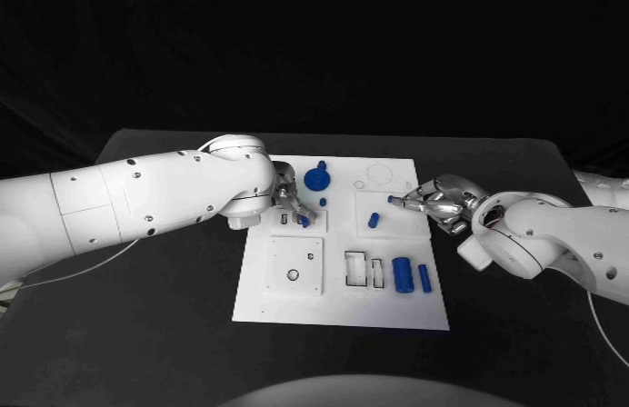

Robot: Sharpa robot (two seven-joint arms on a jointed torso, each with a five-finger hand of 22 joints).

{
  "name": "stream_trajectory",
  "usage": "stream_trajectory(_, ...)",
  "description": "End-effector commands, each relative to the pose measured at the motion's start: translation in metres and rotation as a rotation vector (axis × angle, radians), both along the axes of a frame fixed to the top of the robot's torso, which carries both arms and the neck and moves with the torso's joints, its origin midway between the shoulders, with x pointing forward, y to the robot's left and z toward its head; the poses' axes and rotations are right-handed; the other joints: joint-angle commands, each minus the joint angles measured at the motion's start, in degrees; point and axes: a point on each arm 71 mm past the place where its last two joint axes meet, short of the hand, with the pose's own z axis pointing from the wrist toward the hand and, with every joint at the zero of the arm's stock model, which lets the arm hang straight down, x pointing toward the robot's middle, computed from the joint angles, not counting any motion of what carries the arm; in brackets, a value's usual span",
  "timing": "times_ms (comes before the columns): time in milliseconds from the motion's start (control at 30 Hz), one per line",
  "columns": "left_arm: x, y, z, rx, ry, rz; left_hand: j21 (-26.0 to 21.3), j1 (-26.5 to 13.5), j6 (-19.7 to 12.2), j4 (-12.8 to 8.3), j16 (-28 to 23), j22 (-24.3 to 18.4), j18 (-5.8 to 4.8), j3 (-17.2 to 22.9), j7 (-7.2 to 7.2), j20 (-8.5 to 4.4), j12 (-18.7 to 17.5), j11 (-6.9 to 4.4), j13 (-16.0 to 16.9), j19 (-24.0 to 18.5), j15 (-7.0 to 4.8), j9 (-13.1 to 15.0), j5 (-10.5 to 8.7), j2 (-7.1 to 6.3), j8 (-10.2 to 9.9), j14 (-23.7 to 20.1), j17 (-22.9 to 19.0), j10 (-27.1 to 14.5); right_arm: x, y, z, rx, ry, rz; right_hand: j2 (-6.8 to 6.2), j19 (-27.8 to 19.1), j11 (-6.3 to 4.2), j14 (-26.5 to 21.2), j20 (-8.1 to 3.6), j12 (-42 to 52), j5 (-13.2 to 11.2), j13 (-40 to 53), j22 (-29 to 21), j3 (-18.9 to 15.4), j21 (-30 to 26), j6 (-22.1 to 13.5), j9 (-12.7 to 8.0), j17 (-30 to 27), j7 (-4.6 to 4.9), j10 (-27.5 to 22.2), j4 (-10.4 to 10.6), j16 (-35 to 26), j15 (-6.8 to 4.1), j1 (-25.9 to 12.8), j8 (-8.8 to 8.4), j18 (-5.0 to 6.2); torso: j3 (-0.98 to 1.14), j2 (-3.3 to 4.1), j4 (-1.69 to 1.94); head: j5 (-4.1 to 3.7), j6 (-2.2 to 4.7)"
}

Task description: Assemble the parts on the task board

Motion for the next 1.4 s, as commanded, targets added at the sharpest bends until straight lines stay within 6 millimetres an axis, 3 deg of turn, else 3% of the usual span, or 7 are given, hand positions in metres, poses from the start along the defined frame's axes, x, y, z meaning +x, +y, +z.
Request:
stream_trajectory(33,-0.0014,-0.0006,-0.0012,0.019,0.021,0.003,0.1,-0.3,-0.3,0.0,0.1,15.1,-0.86,-0.6,0.26,-0.11,0.0,0.13,15.1,5.9,0.08,0.1,-0.3,0.06,-0.2,6.1,15.1,6.1,-0.0005,0.0012,-0.0001,-0.004,-0.004,0.012,0.46,6.1,0.34,6.1,0.35,0.2,-0.3,15.1,15.1,-0.5,0.3,-0.2,-0.1,15.1,0.3,6.1,0.0,0.2,0.32,-0.1,0.24,-0.38,-0.04,-0.02,0.01,-0.05,-0.06)
stream_trajectory(433,-0.0011,0.0011,-0.0014,0.015,0.022,0.004,0.1,-0.9,-0.3,0.0,0.1,15.1,-0.86,-1.6,0.31,-0.11,0.0,0.19,15.1,5.9,0.13,0.1,-0.3,-0.18,-0.2,6.1,15.1,6.1,-0.0001,0.0008,-0.0001,-0.004,-0.005,0.011,0.46,6.1,0.34,6.1,0.35,0.2,-0.3,15.1,15.1,-0.5,0.3,-0.2,-0.1,15.1,0.3,6.1,0.0,0.2,0.32,-0.1,0.24,-0.38,-0.01,-0.05,0.16,-0.11,0.12)
stream_trajectory(533,-0.0013,0.001,-0.0013,0.012,0.02,0.004,0.1,-1.6,-0.3,0.0,0.1,15.1,-0.86,-2.5,0.36,-0.1,0.0,0.22,15.1,5.9,0.17,0.1,-0.28,-0.17,-0.2,6.1,15.1,6.1,0.0001,0.0013,-0.0002,-0.004,-0.006,0.012,0.46,6.1,0.34,6.1,0.35,0.2,-0.3,15.1,15.1,-0.5,0.3,-0.2,-0.1,15.1,0.3,6.1,0.0,0.2,0.32,-0.1,0.24,-0.38,-0.01,-0.06,0.06,-0.02,0.14)
stream_trajectory(1000,-0.0021,-0.0002,-0.0022,0.013,0.03,0.012,0.1,-5.0,-0.2,0.0,0.1,15.1,-0.86,-4.9,0.44,-0.05,0.0,0.29,15.1,5.9,0.26,0.3,1.91,0.88,-0.2,6.1,15.1,6.1,0.0002,0.0017,-0.0003,-0.004,-0.005,0.013,0.55,6.1,0.37,6.1,0.39,0.2,-0.4,15.1,15.1,-0.6,0.3,-0.2,-0.1,15.1,0.33,6.1,0.0,0.2,0.34,-0.1,0.31,-0.38,-0.01,0.01,0.03,0.04,0.19)
stream_trajectory(1200,-0.0026,-0.0017,-0.0033,0.019,0.034,0.012,0.1,-2.7,-0.5,-0.1,0.1,15.1,-0.86,-4.9,0.26,-0.05,0.0,0.15,15.1,5.9,0.19,0.3,6.03,1.86,-0.3,6.1,15.1,6.1,0.0,0.0021,-0.0002,-0.004,-0.004,0.014,0.55,6.1,0.37,6.1,0.39,0.2,-0.4,15.1,15.1,-0.6,0.3,-0.2,-0.1,15.1,0.33,6.1,0.0,0.2,0.34,-0.1,0.31,-0.38,-0.01,0.0,0.02,0.02,0.21)
stream_trajectory(1300,-0.0029,-0.002,-0.0038,0.021,0.036,0.013,0.1,-2.0,-0.5,-0.1,0.1,15.1,-0.86,-5.0,0.22,-0.06,0.0,0.11,15.1,5.9,0.16,0.3,7.04,2.2,-0.3,6.1,15.1,6.1,0.0,0.0021,-0.0002,-0.004,-0.005,0.014,0.55,6.1,0.37,6.1,0.39,0.2,-0.4,15.1,15.1,-0.6,0.3,-0.2,-0.1,15.1,0.33,6.1,0.0,0.2,0.34,-0.1,0.31,-0.38,0.01,-0.03,0.0,0.04,0.15)
stream_trajectory(1400,-0.0031,-0.0021,-0.0041,0.024,0.037,0.015,0.1,-0.9,-0.6,-0.1,0.1,15.1,-0.86,-5.0,0.16,-0.09,0.0,0.05,15.1,5.9,0.11,0.3,9.67,2.52,-0.4,6.1,15.1,6.1,0.0001,0.0021,-0.0002,-0.004,-0.005,0.014,0.55,6.1,0.37,6.1,0.39,0.2,-0.4,15.1,15.1,-0.6,0.3,-0.2,-0.1,15.1,0.33,6.1,0.0,0.2,0.34,-0.1,0.31,-0.38,0.0,-0.04,0.0,0.01,0.18)
